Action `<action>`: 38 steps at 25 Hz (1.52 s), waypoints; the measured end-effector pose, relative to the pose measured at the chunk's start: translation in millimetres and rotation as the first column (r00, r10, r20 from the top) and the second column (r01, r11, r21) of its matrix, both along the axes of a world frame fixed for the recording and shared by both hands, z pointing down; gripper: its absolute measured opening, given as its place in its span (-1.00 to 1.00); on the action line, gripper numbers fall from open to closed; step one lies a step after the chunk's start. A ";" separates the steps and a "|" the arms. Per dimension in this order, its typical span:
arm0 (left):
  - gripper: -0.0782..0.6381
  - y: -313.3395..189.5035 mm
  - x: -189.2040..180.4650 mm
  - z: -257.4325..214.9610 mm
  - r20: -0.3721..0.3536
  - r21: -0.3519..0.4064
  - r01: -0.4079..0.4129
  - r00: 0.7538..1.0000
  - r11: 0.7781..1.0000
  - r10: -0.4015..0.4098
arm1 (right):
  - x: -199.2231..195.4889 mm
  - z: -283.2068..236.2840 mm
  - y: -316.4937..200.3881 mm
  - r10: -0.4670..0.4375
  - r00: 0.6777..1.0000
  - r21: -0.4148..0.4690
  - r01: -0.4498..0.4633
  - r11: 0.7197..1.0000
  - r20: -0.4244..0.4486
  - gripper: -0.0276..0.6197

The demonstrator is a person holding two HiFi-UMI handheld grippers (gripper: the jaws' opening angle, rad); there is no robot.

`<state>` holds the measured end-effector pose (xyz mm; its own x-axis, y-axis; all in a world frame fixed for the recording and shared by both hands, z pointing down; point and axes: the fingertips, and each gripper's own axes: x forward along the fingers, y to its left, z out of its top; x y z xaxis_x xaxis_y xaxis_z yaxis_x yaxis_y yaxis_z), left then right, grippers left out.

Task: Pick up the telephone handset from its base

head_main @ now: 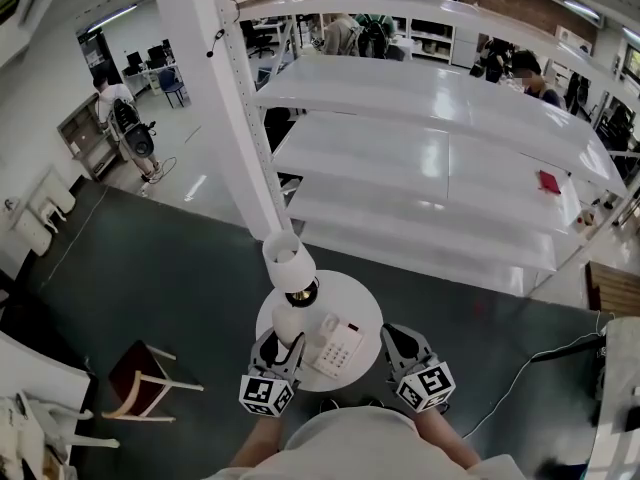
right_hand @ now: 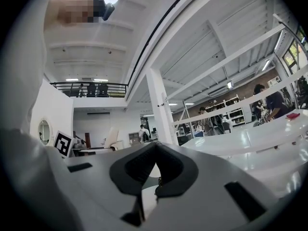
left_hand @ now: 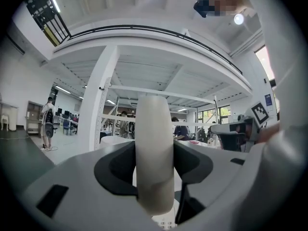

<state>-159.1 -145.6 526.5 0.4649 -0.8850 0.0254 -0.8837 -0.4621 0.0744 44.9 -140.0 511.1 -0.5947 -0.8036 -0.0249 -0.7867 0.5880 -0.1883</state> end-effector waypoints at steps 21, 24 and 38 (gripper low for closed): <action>-0.14 -2.0 2.1 -14.9 -0.030 0.040 0.024 0.999 0.999 -0.023 | 5.0 1.9 -3.6 0.003 1.000 0.001 -0.003 1.000 0.009 -0.89; -0.14 -0.8 2.4 -16.9 -0.033 0.040 0.026 0.999 0.999 -0.025 | 4.9 0.6 -3.1 0.003 1.000 -0.003 -0.003 1.000 0.015 -0.89; -0.14 -0.2 2.5 -14.6 -0.037 0.035 0.017 0.999 0.999 -0.016 | 2.0 2.7 -3.9 0.003 1.000 -0.004 -0.003 1.000 0.015 -0.89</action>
